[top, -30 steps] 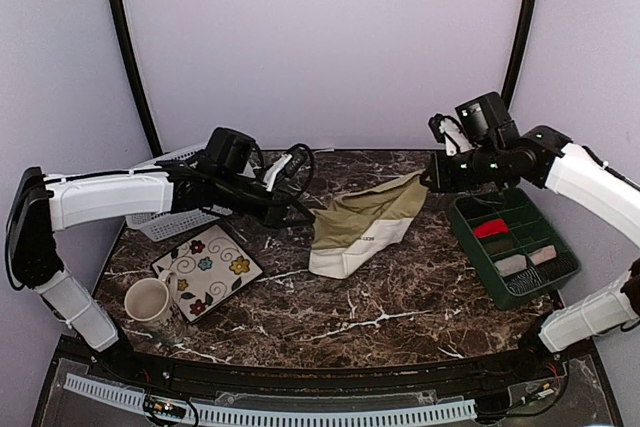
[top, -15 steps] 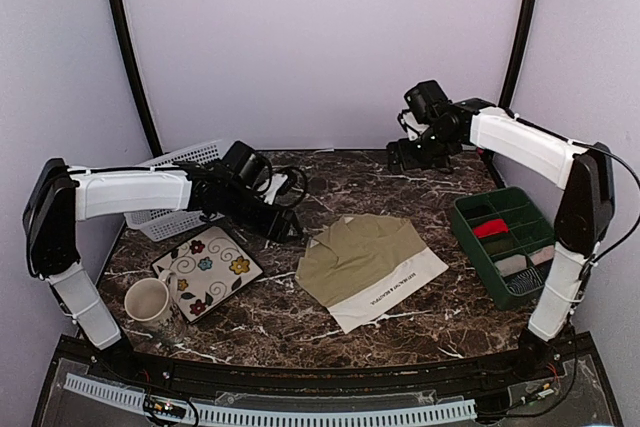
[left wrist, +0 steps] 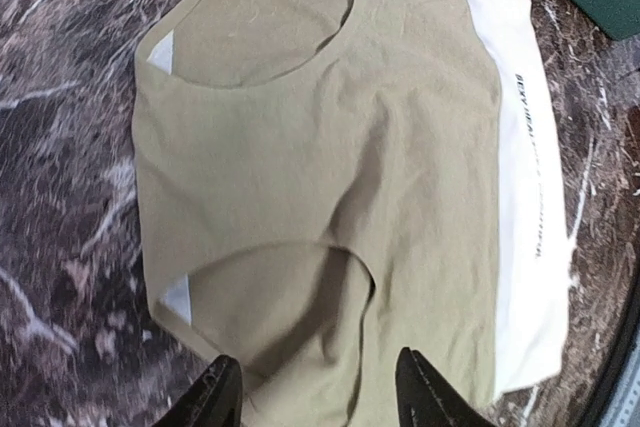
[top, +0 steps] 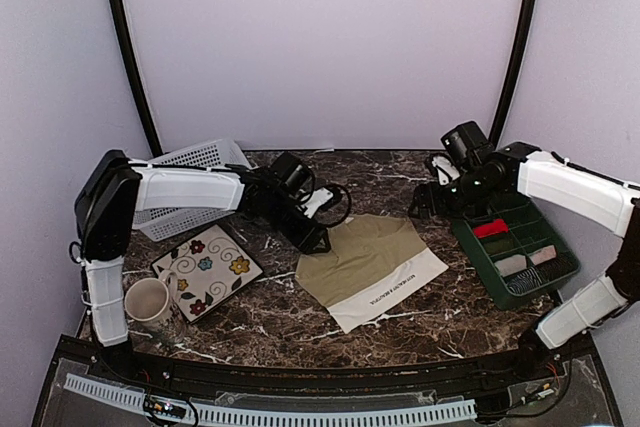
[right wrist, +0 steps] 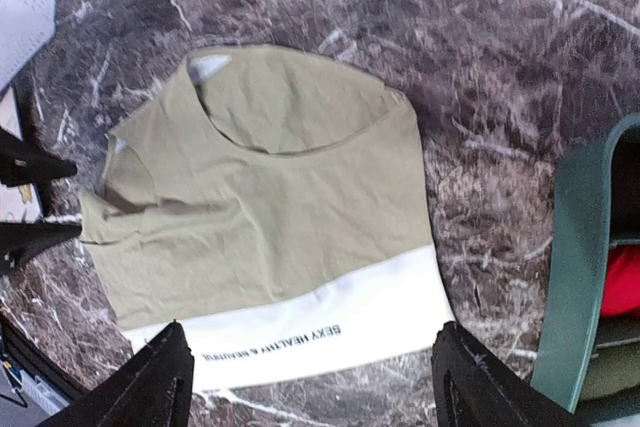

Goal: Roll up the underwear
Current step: Flatten out the underwear at the center of the board, then rotate the underwear at the center of the board.

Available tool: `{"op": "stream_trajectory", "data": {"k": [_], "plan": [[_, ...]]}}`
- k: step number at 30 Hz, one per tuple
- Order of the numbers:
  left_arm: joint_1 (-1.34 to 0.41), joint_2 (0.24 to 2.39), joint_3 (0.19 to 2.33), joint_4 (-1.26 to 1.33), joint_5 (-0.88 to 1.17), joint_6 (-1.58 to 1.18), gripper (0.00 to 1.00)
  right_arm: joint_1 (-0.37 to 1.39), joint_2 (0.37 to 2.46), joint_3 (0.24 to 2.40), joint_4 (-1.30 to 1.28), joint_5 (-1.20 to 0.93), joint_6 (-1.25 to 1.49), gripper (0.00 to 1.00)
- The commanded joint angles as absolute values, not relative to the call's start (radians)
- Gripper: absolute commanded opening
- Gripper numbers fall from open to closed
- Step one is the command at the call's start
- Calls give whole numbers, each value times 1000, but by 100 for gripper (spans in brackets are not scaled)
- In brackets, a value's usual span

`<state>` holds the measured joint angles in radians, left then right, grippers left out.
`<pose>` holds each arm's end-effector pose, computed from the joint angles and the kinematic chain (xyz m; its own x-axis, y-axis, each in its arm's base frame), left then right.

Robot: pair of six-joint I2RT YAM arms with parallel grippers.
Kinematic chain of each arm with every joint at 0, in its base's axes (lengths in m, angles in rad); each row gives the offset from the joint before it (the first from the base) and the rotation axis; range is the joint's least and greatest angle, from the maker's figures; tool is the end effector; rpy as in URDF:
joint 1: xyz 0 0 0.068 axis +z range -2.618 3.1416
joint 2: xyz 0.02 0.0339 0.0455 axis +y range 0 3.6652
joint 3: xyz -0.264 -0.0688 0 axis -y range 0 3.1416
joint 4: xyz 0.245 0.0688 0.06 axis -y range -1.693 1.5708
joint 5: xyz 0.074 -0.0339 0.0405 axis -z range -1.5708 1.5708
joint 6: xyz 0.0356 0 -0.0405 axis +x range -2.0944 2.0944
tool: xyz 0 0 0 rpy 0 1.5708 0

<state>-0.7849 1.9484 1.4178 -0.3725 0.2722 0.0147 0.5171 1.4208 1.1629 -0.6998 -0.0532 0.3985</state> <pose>0.2947 -0.3079 0.2016 -0.5437 0.5632 -0.6222 0.8066 0.5555 -0.2020 0.2562 0.1479 0.2805 -0.8571 -0.0417 -0.5134 -0.2036 0.9430 0.2634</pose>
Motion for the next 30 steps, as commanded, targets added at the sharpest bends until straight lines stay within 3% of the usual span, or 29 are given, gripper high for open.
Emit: {"op": "stream_trajectory", "data": {"k": [1, 8, 17, 24, 30], "plan": [[-782, 2077, 1561, -397, 254, 125, 54, 512, 1382, 1106, -664, -83, 463, 80], [-785, 2211, 1655, -426, 217, 123, 47, 512, 1383, 1092, -669, -79, 473, 79], [-744, 2160, 1497, -571, -72, 90, 34, 513, 1415, 1113, -673, -82, 461, 78], [-825, 1924, 1297, -617, 122, 173, 35, 513, 1419, 1107, -665, -99, 453, 77], [-857, 1876, 1341, -749, 132, 172, 35, 513, 1419, 1092, -652, -136, 456, 75]]}}
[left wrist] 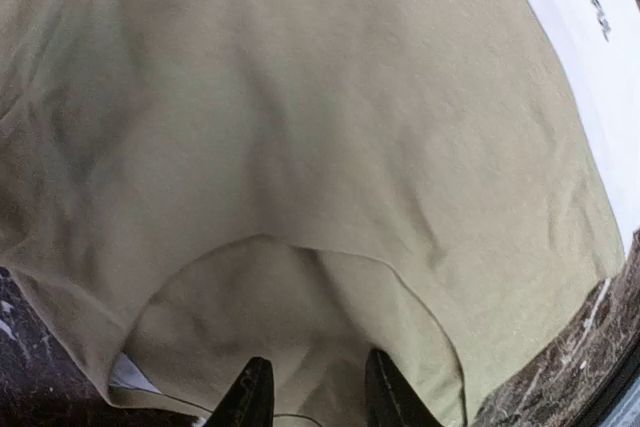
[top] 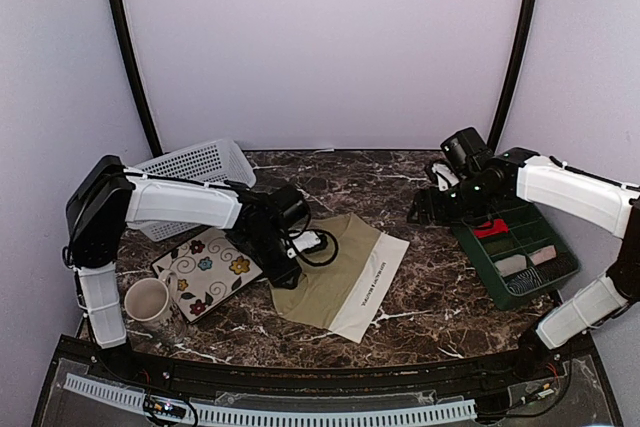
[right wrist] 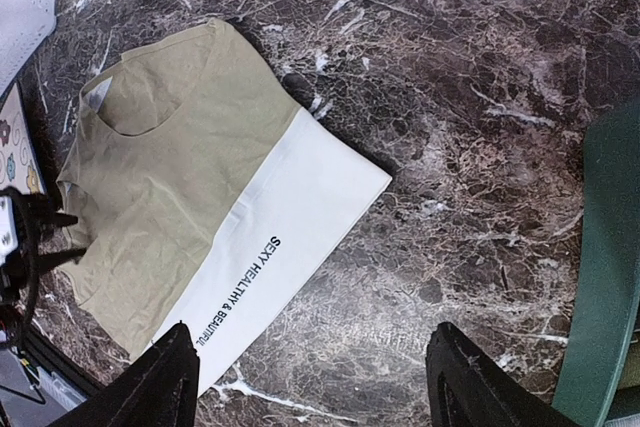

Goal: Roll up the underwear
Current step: Rotate the underwear at the center of the board.

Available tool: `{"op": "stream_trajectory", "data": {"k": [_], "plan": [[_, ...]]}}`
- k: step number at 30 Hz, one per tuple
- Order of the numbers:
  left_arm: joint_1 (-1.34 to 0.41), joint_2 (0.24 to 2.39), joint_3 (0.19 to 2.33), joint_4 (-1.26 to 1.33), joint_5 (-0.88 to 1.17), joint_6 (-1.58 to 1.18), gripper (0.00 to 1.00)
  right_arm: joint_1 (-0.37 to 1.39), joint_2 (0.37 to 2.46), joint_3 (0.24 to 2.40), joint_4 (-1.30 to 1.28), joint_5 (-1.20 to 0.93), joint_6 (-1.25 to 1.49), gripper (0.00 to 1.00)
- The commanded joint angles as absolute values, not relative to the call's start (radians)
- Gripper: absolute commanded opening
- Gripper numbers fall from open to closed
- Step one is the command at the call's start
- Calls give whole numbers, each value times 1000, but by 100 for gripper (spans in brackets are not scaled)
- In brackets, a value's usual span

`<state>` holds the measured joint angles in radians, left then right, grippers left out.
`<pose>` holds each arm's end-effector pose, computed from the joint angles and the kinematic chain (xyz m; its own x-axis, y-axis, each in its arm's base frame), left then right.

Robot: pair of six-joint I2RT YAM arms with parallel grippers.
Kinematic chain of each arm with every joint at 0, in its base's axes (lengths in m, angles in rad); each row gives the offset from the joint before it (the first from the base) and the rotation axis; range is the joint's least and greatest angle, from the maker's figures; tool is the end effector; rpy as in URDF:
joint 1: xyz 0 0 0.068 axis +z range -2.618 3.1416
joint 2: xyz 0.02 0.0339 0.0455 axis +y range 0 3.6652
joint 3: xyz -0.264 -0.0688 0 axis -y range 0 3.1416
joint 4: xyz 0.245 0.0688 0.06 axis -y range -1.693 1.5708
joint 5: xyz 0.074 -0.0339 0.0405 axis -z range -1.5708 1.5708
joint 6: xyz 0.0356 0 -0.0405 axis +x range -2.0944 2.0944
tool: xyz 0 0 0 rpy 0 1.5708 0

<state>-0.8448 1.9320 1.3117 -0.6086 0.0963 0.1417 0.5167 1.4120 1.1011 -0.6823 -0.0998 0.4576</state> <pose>0.2525 -0.2896 0.1638 -0.5110 0.7874 -0.3447 0.8464 0.5308 -0.0423 0.2500 0.1462 0.2647 -0.8915 -0.0010 -0.4530 -0.1616 0.9349 0.3161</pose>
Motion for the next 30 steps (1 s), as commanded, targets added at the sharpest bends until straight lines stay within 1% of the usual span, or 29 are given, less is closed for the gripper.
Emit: {"op": "stream_trajectory", "data": {"k": [1, 4, 7, 10, 23, 27, 30], "plan": [[-860, 1864, 1344, -748, 124, 179, 35, 515, 1419, 1084, -647, -144, 459, 75], [-889, 1818, 1347, -721, 77, 218, 35, 520, 1416, 1069, -635, -161, 468, 73], [-988, 1794, 1308, -691, 8, 338, 35, 523, 1411, 1061, -631, -161, 474, 72], [-1041, 1801, 1276, -654, 53, 358, 35, 523, 1401, 1052, -625, -162, 483, 72], [-1137, 2009, 1334, -613, 123, 370, 31, 522, 1343, 1025, -644, -139, 498, 70], [-1155, 2087, 1420, -585, 217, 358, 27, 523, 1310, 1013, -665, -106, 507, 70], [-1170, 2183, 1566, -557, 320, 341, 26, 520, 1288, 1023, -698, -75, 506, 69]]}}
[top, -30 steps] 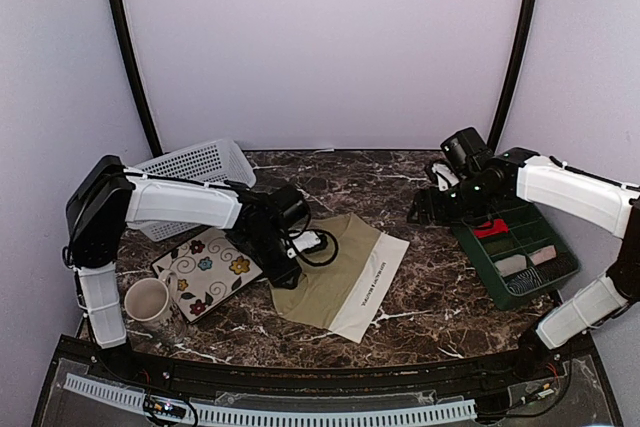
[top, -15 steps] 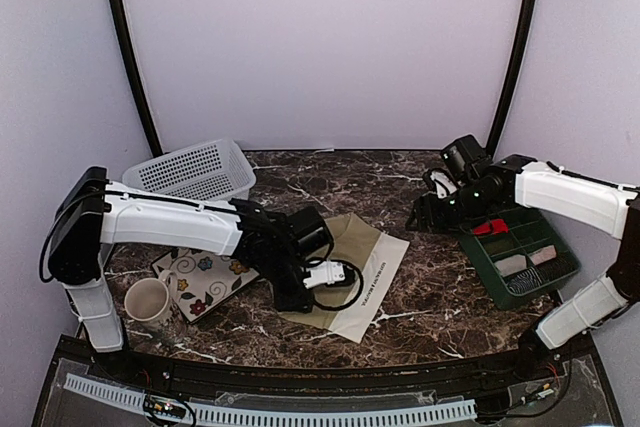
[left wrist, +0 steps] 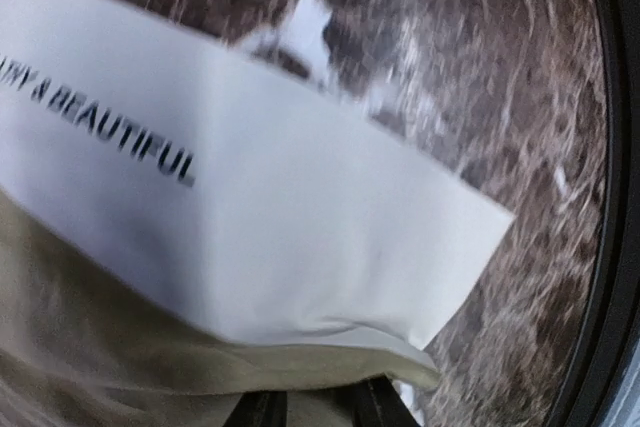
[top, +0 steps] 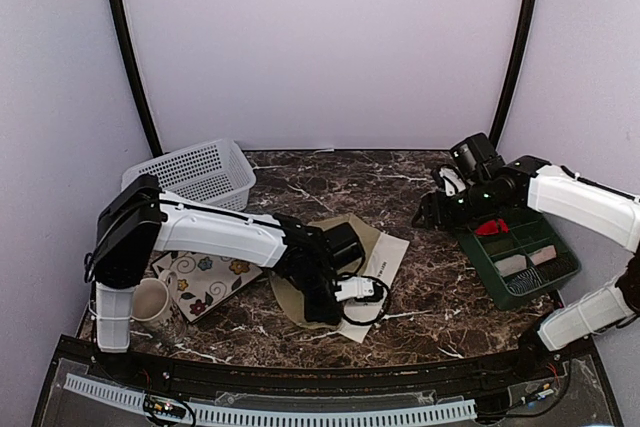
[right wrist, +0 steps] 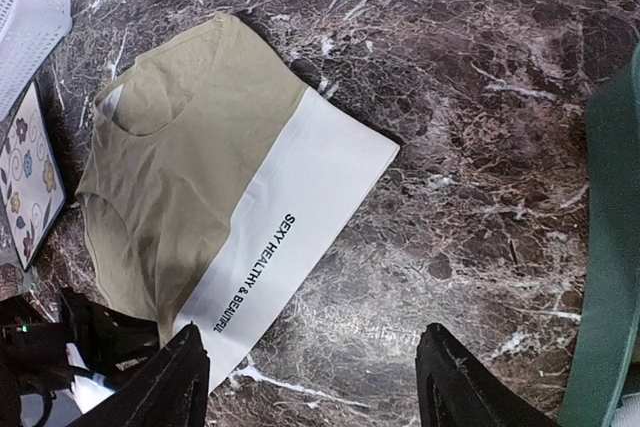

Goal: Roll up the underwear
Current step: Rotate the underwear at the center of the board.

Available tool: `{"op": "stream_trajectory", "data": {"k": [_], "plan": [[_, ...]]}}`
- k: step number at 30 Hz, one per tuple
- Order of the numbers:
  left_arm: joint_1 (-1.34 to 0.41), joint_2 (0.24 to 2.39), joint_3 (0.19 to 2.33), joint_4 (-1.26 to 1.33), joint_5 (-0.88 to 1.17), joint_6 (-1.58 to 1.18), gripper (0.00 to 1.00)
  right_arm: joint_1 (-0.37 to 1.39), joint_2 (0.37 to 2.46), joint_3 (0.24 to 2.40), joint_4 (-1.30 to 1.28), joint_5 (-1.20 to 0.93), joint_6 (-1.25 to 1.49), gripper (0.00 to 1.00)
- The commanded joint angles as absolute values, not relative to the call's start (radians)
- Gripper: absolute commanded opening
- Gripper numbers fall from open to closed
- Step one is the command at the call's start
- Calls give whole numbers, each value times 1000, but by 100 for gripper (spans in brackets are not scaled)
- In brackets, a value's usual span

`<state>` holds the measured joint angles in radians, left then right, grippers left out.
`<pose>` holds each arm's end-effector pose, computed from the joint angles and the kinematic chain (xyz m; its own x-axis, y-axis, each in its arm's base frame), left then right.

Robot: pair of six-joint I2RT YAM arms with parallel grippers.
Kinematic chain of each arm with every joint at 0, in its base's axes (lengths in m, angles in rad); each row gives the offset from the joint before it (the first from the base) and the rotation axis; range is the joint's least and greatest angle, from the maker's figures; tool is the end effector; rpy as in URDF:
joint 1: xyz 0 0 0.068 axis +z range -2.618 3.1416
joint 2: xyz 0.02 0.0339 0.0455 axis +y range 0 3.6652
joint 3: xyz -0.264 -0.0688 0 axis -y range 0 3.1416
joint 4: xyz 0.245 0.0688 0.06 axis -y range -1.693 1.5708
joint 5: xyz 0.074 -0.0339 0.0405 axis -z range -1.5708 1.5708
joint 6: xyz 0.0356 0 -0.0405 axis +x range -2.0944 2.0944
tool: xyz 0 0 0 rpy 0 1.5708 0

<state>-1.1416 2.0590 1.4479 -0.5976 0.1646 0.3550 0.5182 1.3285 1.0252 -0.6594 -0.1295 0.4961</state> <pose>0.1685 -0.3821 0.1532 -0.0447 0.9217 -0.3854 0.9990 0.0399 -0.0205 0.2330 0.1381 0.2642 -0.8913 0.0351 -0.4520 -0.1489 0.9190 0.3652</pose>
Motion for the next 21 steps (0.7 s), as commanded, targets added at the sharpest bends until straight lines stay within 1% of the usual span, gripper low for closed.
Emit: {"op": "stream_trajectory", "data": {"k": [1, 2, 5, 6, 8, 10, 13, 15, 21], "plan": [[-1175, 2211, 1621, -529, 354, 333, 25, 520, 1283, 1031, -714, -63, 504, 69], [-1180, 2242, 1672, -501, 378, 324, 25, 519, 1276, 1038, -729, -54, 501, 69], [-1183, 2330, 1917, -430, 463, 250, 25, 517, 1250, 1052, -759, -26, 499, 69], [-1180, 2337, 1958, -391, 478, 214, 26, 517, 1242, 1053, -763, -18, 499, 69], [-1161, 2316, 1974, -335, 470, 152, 29, 514, 1227, 1063, -774, 9, 497, 69], [-1127, 2252, 1909, -328, 462, 120, 31, 512, 1217, 1071, -780, 23, 499, 69], [-1071, 2093, 1705, -251, 329, 121, 33, 512, 1206, 1050, -749, -21, 514, 68], [-1024, 2037, 1610, -227, 259, 116, 33, 515, 1202, 1019, -720, -57, 534, 67], [-931, 2059, 1566, -325, 62, 166, 32, 550, 1197, 958, -653, -99, 581, 65]]}}
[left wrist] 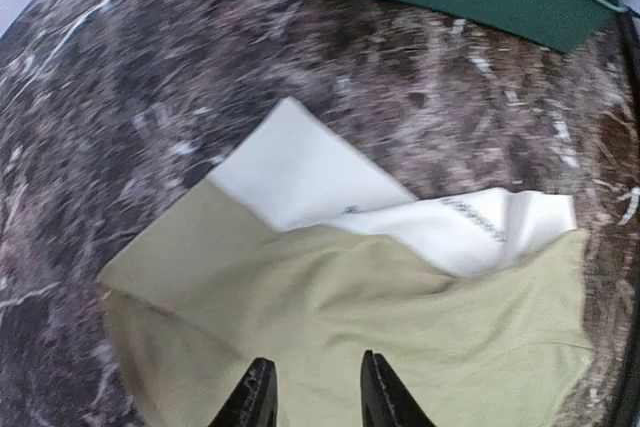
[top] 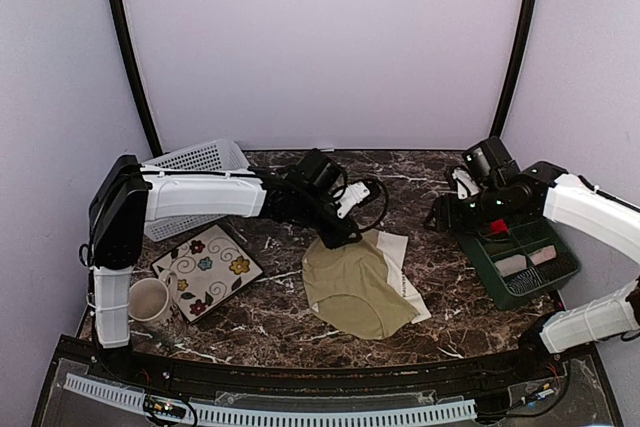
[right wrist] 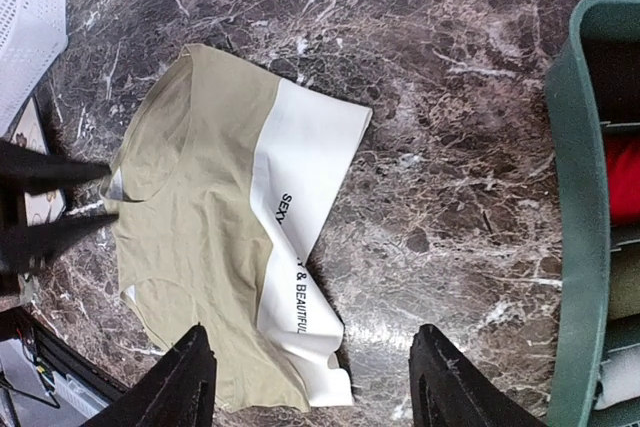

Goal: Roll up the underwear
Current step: Rotate the underwear at the center of the board, then pick up the underwear from the center of the board.

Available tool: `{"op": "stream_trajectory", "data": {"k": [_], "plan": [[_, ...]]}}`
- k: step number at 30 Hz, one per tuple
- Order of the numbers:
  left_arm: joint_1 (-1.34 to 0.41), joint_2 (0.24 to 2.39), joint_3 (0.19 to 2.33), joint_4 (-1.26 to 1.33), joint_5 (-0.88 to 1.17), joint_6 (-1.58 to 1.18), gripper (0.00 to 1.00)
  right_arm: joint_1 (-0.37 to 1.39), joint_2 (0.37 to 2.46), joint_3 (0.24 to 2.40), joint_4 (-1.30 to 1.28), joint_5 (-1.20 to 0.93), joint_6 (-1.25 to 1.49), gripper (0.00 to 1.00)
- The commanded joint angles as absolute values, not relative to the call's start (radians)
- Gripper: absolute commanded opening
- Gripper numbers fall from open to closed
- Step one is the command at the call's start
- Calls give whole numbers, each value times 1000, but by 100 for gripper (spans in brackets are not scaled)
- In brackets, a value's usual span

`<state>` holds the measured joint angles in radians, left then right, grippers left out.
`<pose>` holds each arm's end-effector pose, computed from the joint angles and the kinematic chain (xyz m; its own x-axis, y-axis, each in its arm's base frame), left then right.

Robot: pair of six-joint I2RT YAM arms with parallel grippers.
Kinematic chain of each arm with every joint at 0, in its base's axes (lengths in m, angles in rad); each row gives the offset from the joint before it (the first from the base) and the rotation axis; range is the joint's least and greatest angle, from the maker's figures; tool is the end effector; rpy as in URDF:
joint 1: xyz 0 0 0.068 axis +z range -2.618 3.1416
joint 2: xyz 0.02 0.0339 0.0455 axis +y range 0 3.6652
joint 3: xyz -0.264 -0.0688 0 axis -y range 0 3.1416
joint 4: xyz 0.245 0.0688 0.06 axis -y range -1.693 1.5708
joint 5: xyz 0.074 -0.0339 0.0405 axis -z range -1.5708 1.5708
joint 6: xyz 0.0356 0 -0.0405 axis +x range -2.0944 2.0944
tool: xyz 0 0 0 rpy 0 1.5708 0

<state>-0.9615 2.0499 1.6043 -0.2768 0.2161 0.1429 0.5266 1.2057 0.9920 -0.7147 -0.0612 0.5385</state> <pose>0.2629 -0.3900 0.2244 -0.2474 0.5975 -0.7628 0.9378 0.3455 -0.0335 0.2094 0.1243 0.2791 -0.8678 0.0876 -0.4892 -0.1029 0.9313 0.3493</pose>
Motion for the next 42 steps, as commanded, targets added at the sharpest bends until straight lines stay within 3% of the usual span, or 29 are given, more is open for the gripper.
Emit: {"op": "stream_trajectory", "data": {"k": [1, 8, 14, 18, 23, 28, 33, 42], "plan": [[-924, 2067, 1559, -345, 45, 174, 31, 557, 1199, 955, -648, -103, 584, 65], [-907, 2064, 1439, -433, 5, 190, 29, 597, 1221, 941, -641, -106, 596, 64], [-925, 1943, 1231, -435, 85, 143, 24, 612, 1231, 942, -646, -98, 604, 64], [-1017, 1851, 1081, -498, 135, 90, 22, 617, 1241, 931, -644, -102, 606, 64], [-1173, 1657, 953, -537, 377, 18, 23, 636, 1245, 898, -638, -106, 617, 62], [-1079, 1466, 967, -382, 422, -45, 31, 674, 1233, 846, -620, -123, 654, 56], [-905, 1552, 1087, -401, 217, -122, 32, 744, 1258, 787, -558, -150, 704, 47], [-842, 1670, 1154, -448, 91, -151, 32, 852, 1434, 765, -420, -177, 733, 31]]}}
